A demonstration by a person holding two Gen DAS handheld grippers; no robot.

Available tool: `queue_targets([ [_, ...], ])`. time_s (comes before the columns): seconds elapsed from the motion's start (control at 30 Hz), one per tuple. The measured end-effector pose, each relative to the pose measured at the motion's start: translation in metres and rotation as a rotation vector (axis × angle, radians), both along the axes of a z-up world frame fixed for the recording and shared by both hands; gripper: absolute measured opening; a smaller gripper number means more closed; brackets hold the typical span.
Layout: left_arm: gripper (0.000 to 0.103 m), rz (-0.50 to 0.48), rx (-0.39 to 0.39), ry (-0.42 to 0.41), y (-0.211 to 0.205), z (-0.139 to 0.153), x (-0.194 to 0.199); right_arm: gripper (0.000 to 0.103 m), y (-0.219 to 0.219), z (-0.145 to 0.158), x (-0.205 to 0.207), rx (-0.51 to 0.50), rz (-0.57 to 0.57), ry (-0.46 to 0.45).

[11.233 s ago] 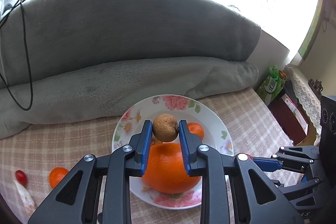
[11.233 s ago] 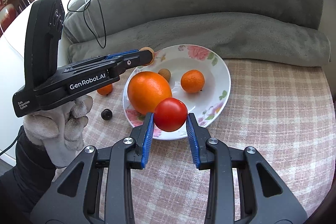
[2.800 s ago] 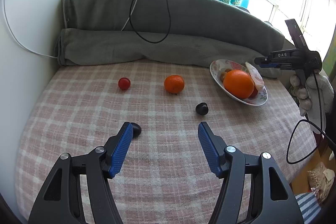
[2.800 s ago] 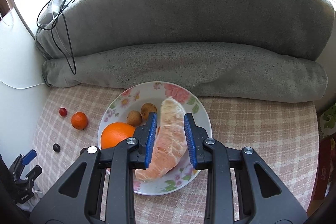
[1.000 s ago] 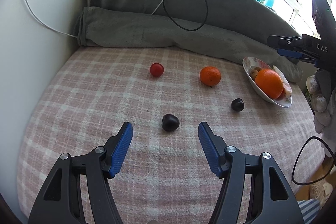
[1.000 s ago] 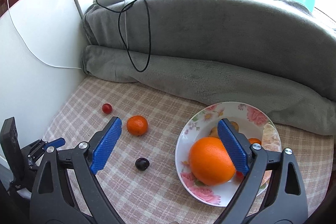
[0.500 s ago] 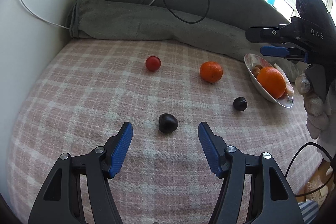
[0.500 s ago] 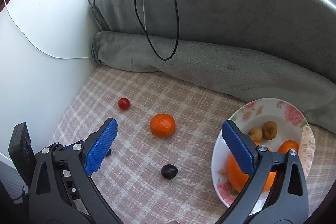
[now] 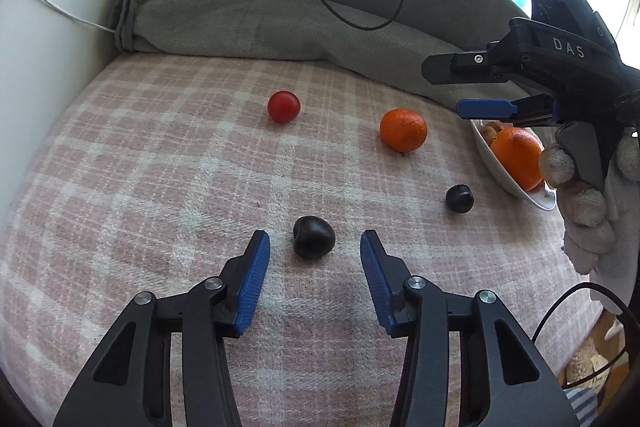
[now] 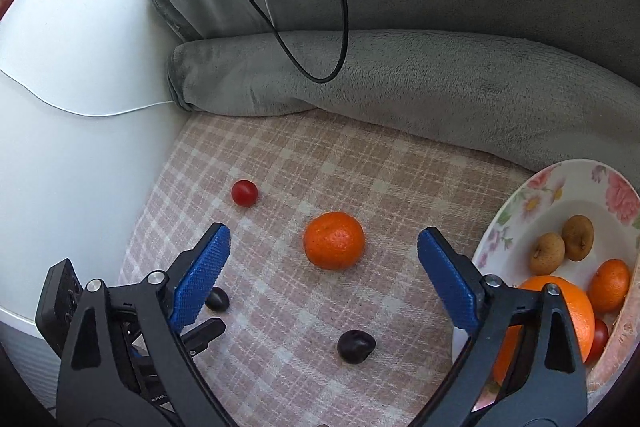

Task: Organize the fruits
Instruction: 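Grasp a dark plum with the left tool while the right tool grasps a tangerine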

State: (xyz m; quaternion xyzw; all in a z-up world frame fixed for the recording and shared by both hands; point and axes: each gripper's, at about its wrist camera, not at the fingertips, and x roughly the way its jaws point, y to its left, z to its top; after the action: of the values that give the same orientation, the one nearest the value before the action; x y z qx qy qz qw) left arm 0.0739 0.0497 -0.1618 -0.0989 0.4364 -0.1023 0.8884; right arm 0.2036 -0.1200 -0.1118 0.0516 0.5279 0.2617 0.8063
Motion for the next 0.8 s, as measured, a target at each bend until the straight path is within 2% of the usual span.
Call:
queue_targets([
  [0.13, 0.042, -0.001, 0.0, 0.002, 0.0, -0.001, 0.003, 0.088, 0.008, -0.008, 0.001, -0.026, 0.012, 0.01],
  [0.23, 0.042, -0.005, 0.005, 0.004, -0.006, -0.002, 0.008, 0.08, 0.012, -0.013, 0.003, -0.035, 0.023, 0.029],
  [0.43, 0.039, -0.005, 0.001, 0.006, -0.007, -0.005, 0.019, 0.079, 0.018, -0.022, 0.006, -0.061, 0.02, 0.034],
  [0.5, 0.037, -0.005, 0.004, 0.007, -0.007, -0.006, 0.021, 0.077, 0.02, -0.025, 0.008, -0.071, 0.018, 0.037],
  [0.57, 0.036, -0.004, 0.006, 0.006, -0.009, -0.007, 0.021, 0.071, 0.021, -0.028, 0.009, -0.077, 0.019, 0.043],
  [0.73, 0.029, -0.007, 0.007, 0.004, -0.009, -0.008, 0.023, 0.069, 0.025, -0.032, 0.009, -0.095, 0.025, 0.042],
  [0.8, 0.027, -0.005, 0.008, 0.002, -0.006, -0.009, 0.021, 0.065, 0.027, -0.032, 0.009, -0.101, 0.03, 0.042],
])
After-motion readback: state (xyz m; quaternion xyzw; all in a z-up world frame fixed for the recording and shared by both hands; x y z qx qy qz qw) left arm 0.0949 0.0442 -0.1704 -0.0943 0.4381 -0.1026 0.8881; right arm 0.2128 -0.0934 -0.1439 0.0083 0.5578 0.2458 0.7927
